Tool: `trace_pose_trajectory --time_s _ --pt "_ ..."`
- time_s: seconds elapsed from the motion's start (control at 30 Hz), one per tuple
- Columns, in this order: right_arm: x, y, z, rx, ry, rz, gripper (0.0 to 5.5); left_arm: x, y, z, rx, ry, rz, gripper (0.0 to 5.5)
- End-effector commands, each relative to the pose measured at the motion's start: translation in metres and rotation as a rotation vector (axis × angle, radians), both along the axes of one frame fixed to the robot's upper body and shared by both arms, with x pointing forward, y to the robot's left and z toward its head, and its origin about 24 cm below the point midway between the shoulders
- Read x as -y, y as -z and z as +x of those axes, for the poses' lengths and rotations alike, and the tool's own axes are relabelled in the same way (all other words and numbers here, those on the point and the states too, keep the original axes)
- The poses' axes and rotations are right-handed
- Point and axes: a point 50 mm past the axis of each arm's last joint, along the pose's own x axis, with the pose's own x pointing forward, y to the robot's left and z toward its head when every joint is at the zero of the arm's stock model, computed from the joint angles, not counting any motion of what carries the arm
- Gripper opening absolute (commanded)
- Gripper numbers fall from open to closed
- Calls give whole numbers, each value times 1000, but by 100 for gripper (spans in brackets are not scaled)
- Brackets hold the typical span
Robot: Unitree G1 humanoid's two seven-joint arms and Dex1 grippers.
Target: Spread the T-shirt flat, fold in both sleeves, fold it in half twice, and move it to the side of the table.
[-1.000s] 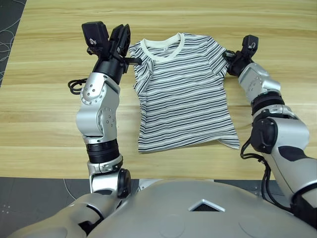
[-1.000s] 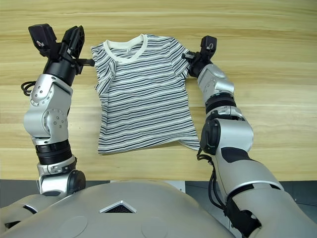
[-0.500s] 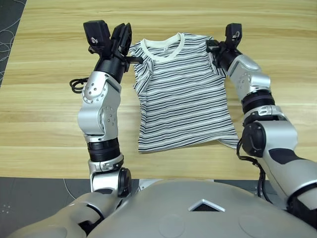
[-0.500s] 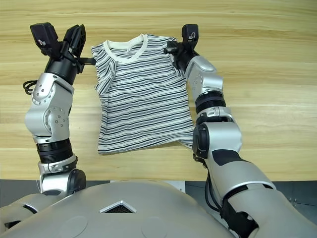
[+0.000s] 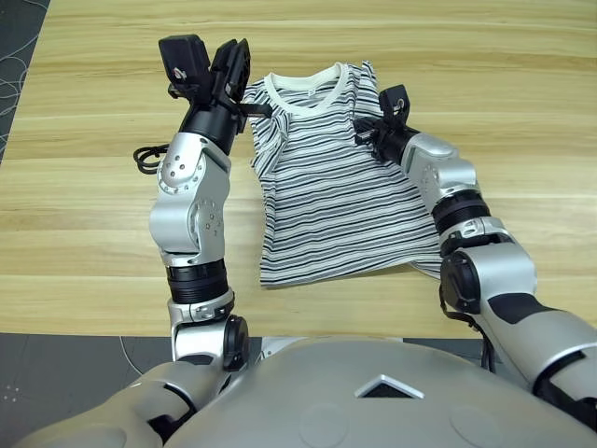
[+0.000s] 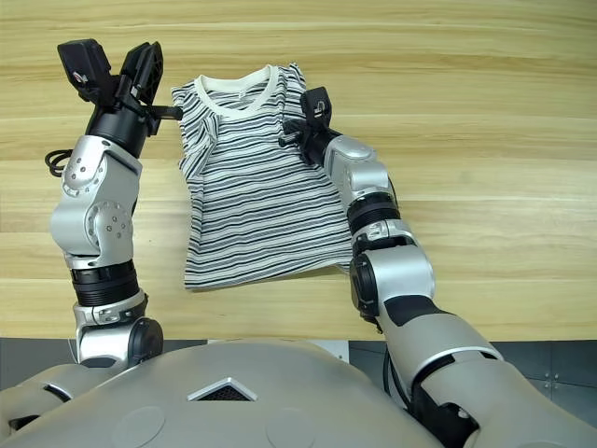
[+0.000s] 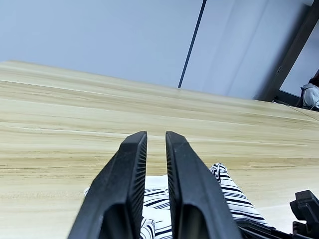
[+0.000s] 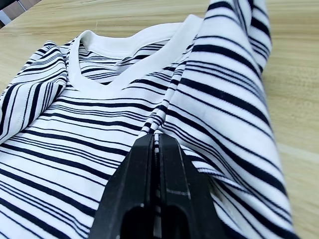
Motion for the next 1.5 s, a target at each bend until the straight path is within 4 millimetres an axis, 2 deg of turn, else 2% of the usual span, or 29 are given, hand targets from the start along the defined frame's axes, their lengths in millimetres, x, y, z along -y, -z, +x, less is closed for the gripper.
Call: trace_pose_trajectory --time_s 0.03,0.17,0.33,0.43,0.77,0.97,1.17,1.23,1.37,1.5 --pt "-10 -1 2 -14 24 5 14 3 -3 2 11 0 0 72" --pt "-1 4 4 -50 97 -15 14 4 -3 2 11 -1 -3 72" --pt "11 10 4 -95 144 -14 95 5 -3 2 15 -3 -5 72" --pt "16 9 5 -96 152 -1 100 5 -3 2 19 -5 -4 72" --pt "16 -7 11 -90 87 141 100 2 -5 4 31 -13 3 72" --pt "10 -24 8 -94 -54 323 100 2 -5 6 33 -15 7 72" --pt "15 -42 4 -40 -153 407 100 2 -6 7 41 -15 9 72" --pt "26 -56 5 9 -152 454 100 2 -7 6 43 -16 8 72" --pt "61 -82 6 102 -92 478 100 2 -7 5 45 -18 5 72" --pt "111 -102 -3 213 -18 394 100 -6 -3 2 25 -3 8 72"
